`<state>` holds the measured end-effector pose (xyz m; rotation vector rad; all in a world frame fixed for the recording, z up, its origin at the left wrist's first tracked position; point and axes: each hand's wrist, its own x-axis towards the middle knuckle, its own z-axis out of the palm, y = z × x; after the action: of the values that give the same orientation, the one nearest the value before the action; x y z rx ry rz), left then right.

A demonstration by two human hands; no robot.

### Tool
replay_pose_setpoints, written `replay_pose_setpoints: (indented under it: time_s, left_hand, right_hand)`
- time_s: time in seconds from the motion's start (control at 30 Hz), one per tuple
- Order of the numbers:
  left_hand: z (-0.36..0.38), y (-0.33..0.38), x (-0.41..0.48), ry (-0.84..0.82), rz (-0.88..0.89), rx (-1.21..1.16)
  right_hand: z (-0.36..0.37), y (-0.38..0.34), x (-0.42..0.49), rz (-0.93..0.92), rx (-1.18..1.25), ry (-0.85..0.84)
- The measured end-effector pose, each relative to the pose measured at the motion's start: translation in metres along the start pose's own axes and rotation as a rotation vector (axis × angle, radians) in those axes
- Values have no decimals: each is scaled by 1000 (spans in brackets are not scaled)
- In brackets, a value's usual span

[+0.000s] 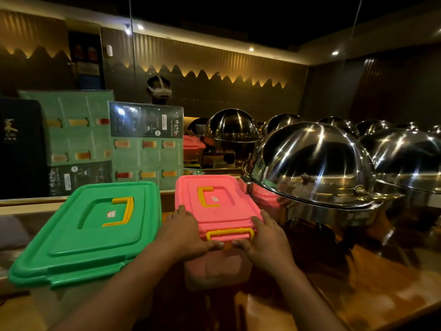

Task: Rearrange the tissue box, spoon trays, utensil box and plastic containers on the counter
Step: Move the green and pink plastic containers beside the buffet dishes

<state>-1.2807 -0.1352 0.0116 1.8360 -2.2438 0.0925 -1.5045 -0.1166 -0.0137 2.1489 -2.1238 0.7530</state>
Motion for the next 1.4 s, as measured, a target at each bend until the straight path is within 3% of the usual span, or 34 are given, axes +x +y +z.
replay_pose_setpoints:
  time_s: [0.4, 1.27, 1.4]
  left_hand:
    - [20, -21, 63, -22, -27, -22]
    - [5, -17, 67, -204, -87, 16]
    - [0, -20, 52, -174, -80, -4]
  right_hand:
    - [23, -10, 57, -19, 144, -52]
    - [40, 1, 83, -56, 196, -46]
    - [39, -1, 82, -40, 169, -67]
